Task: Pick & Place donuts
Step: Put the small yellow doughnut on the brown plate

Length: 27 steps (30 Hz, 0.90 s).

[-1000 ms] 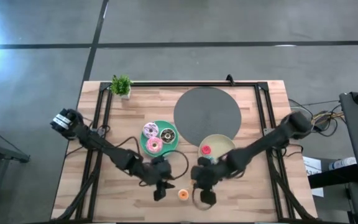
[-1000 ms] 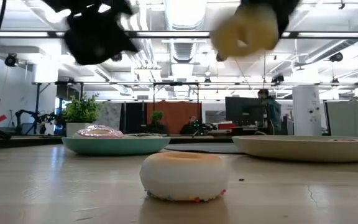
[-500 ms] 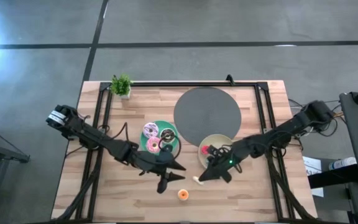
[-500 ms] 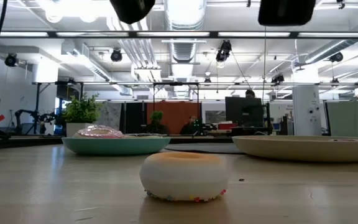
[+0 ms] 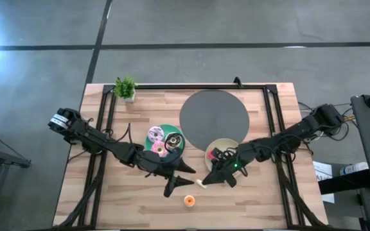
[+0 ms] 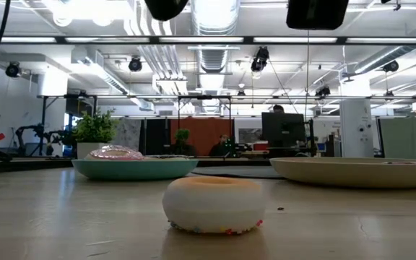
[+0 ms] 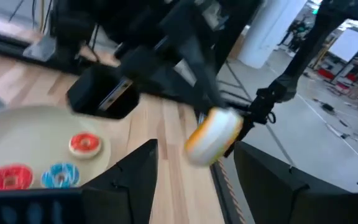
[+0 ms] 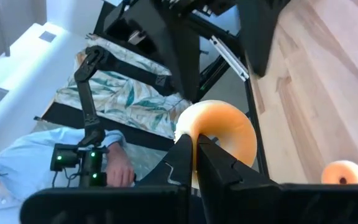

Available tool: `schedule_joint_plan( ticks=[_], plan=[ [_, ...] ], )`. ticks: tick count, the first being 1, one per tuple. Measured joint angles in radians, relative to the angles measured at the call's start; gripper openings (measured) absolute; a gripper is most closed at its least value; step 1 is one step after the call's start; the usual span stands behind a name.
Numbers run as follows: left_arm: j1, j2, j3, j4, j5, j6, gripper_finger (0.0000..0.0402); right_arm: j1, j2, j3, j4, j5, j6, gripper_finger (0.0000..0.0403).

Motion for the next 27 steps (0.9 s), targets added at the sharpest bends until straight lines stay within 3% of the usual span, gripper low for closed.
schedule_joint_plan(
  ticks=[17, 27],
  plan=[
    [0.019, 0.002, 0.008, 0.014, 0.071, 0.033, 0.0186, -0.054, 0.0, 0.0, 0.009, -0.003, -0.002, 0.0009],
    [0.035, 0.002, 0.003, 0.014, 0.064, 0.041, 0.0186, -0.075, 0.0, 0.0, 0.051, -0.012, 0.014, 0.0009]
  ],
)
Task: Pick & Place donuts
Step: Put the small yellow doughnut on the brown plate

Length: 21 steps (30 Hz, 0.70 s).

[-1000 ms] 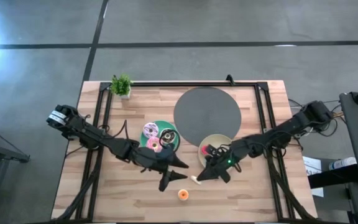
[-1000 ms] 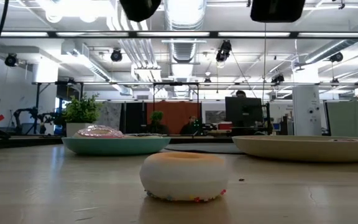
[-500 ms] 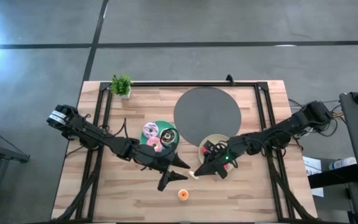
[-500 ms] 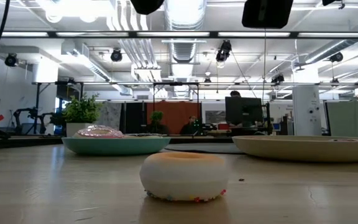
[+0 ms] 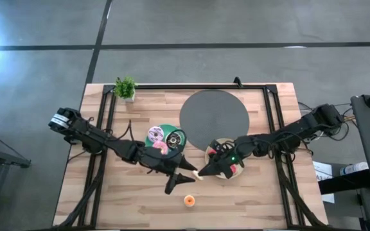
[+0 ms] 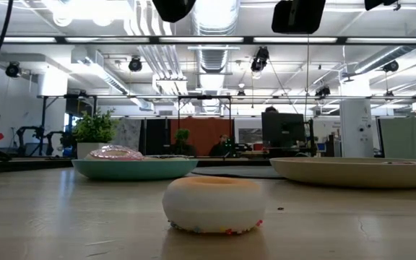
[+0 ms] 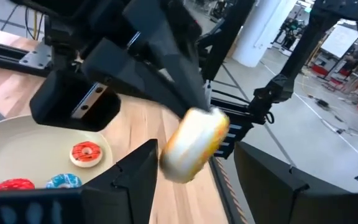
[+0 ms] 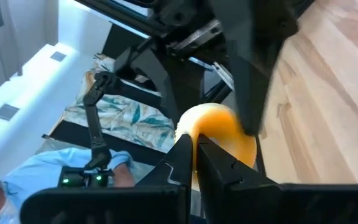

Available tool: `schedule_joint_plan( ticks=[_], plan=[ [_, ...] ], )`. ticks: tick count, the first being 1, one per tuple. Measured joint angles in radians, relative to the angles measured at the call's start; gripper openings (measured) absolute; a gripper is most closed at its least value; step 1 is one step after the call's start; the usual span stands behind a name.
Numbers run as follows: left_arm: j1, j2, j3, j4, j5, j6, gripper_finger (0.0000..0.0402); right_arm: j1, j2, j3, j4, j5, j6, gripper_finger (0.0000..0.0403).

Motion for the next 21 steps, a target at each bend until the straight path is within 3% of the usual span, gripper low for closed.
schedule_joint_plan(
  ticks=[13, 21],
  plan=[
    [0.03, 0.0, 0.004, 0.038, 0.021, 0.02, 0.0182, -0.005, 0.008, 0.001, 0.021, -0.012, 0.007, 0.0009],
    [0.033, 0.0, 0.002, -0.008, 0.04, -0.015, 0.0099, -0.006, 0.015, 0.001, -0.019, 0.046, 0.002, 0.0009]
  ],
)
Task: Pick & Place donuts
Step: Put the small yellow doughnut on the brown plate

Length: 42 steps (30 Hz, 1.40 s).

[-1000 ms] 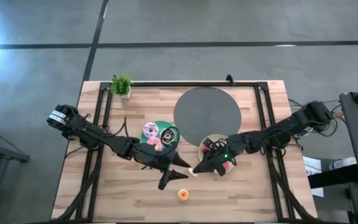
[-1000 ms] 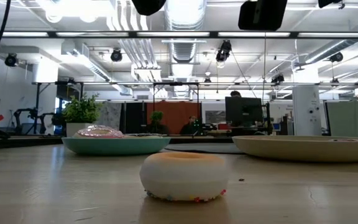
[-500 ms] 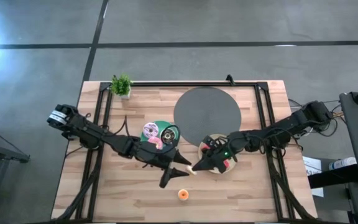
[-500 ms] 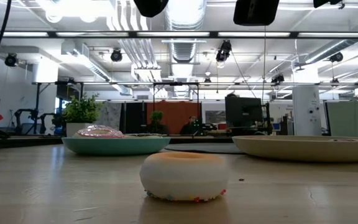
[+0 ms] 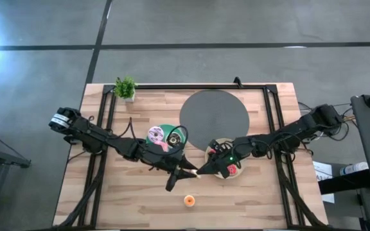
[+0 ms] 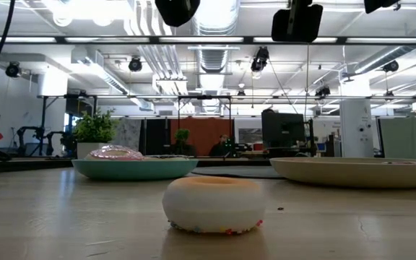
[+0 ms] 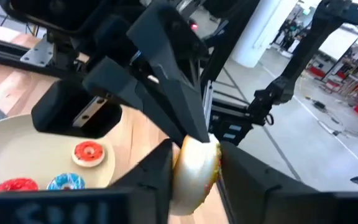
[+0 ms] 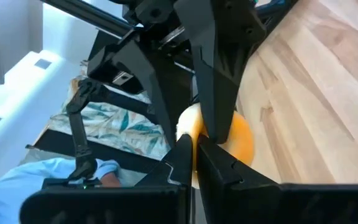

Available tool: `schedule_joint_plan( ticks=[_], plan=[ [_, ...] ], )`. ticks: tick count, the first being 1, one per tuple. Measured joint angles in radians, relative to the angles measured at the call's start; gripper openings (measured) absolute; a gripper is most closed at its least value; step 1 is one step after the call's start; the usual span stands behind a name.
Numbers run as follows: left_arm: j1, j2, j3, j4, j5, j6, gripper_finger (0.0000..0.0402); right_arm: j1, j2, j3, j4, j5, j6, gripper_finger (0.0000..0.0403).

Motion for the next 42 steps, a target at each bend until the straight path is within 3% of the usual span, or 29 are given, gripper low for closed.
schedule_joint_plan(
  ticks=[6, 12, 19, 22, 25, 31, 37, 42],
  plan=[
    [0.0, 0.0, 0.0, -0.034, 0.002, -0.002, 0.0017, 0.0, -0.001, -0.001, -0.003, 0.0, -0.003, 0.0009],
    [0.004, 0.0, -0.001, -0.052, -0.009, 0.003, 0.0004, -0.001, -0.037, -0.001, -0.091, 0.012, -0.003, 0.0016],
    [0.014, 0.001, -0.004, -0.088, -0.001, 0.0, 0.0003, 0.002, -0.144, 0.0, -0.336, 0.032, -0.006, 0.0107],
    [0.035, 0.007, -0.004, -0.084, -0.002, -0.07, 0.0002, 0.009, -0.2, 0.025, -0.473, 0.095, -0.076, 0.0149],
    [0.081, 0.033, -0.004, -0.079, 0.026, -0.188, 0.0002, 0.039, -0.237, 0.093, -0.744, 0.216, -0.124, 0.0176],
    [0.183, 0.167, 0.001, 0.071, 0.205, -0.424, 0.0002, 0.134, -0.233, 0.294, -1.205, 0.471, -0.169, 0.0195],
    [0.265, 0.362, 0.128, 0.088, 0.311, -0.477, 0.0002, 0.226, -0.22, 0.416, -1.416, 0.611, -0.108, 0.0194],
    [0.322, 0.528, 0.341, 0.034, 0.392, -0.478, 0.0002, 0.269, -0.213, 0.436, -1.472, 0.633, -0.047, 0.0194]
  ],
)
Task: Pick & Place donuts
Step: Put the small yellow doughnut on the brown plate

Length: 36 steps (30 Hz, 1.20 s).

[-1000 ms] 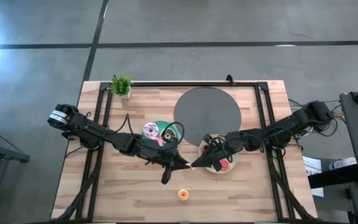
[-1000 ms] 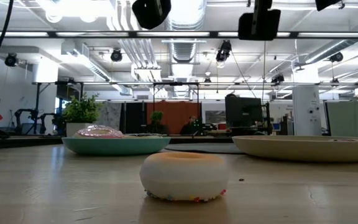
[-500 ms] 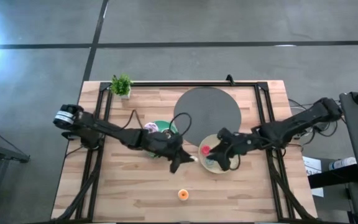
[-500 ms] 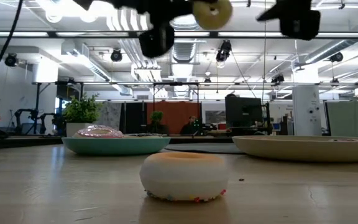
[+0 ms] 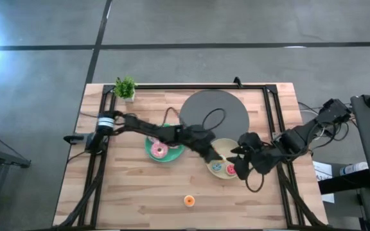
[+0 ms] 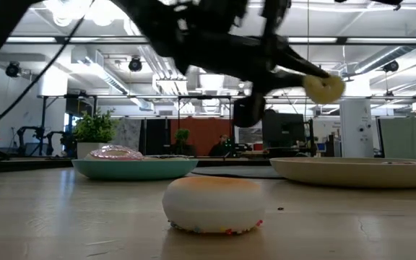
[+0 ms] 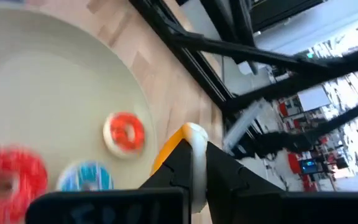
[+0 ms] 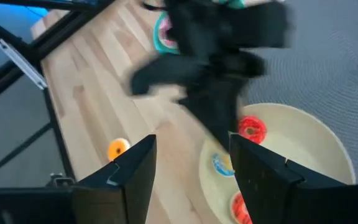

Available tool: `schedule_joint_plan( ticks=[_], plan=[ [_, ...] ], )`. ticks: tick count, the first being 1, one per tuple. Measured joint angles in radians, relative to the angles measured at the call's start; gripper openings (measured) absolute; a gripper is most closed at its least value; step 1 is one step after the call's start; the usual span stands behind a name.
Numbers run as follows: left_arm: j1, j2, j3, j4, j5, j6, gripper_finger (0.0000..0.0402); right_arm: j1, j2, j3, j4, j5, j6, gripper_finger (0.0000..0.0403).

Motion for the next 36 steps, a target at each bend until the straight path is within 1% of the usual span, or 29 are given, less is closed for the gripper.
schedule_joint_plan(
  ticks=[4, 8, 13, 17, 22, 26, 29, 33, 36],
  plan=[
    [0.046, 0.117, 0.192, -0.202, 0.009, 0.018, 0.0002, 0.027, -0.001, -0.005, -0.002, 0.015, 0.032, 0.0194],
    [0.07, 0.199, 0.359, -0.404, 0.002, 0.099, 0.0002, 0.045, -0.001, -0.006, -0.005, 0.022, 0.045, 0.0194],
    [0.089, 0.264, 0.494, -0.575, -0.012, 0.147, 0.0005, 0.069, -0.003, -0.004, -0.007, 0.056, 0.053, 0.0194],
    [0.105, 0.304, 0.525, -0.679, -0.016, 0.149, 0.0008, 0.08, -0.005, 0.0, -0.005, 0.073, 0.052, 0.0194],
    [0.111, 0.307, 0.523, -0.704, -0.042, 0.176, 0.001, 0.08, -0.01, 0.0, -0.006, 0.079, 0.048, 0.0194],
    [0.111, 0.305, 0.526, -0.715, -0.095, 0.214, 0.0012, 0.08, -0.01, 0.0, -0.008, 0.088, 0.046, 0.0194],
    [0.111, 0.305, 0.534, -0.722, -0.127, 0.232, 0.0035, 0.08, -0.01, 0.0, -0.009, 0.094, 0.045, 0.0194],
    [0.112, 0.305, 0.544, -0.729, -0.149, 0.24, 0.0086, 0.079, -0.01, 0.0, -0.013, 0.097, 0.044, 0.0194],
    [0.112, 0.305, 0.565, -0.747, -0.162, 0.274, 0.0116, 0.079, -0.01, 0.0, -0.017, 0.097, 0.045, 0.0194]
  ],
)
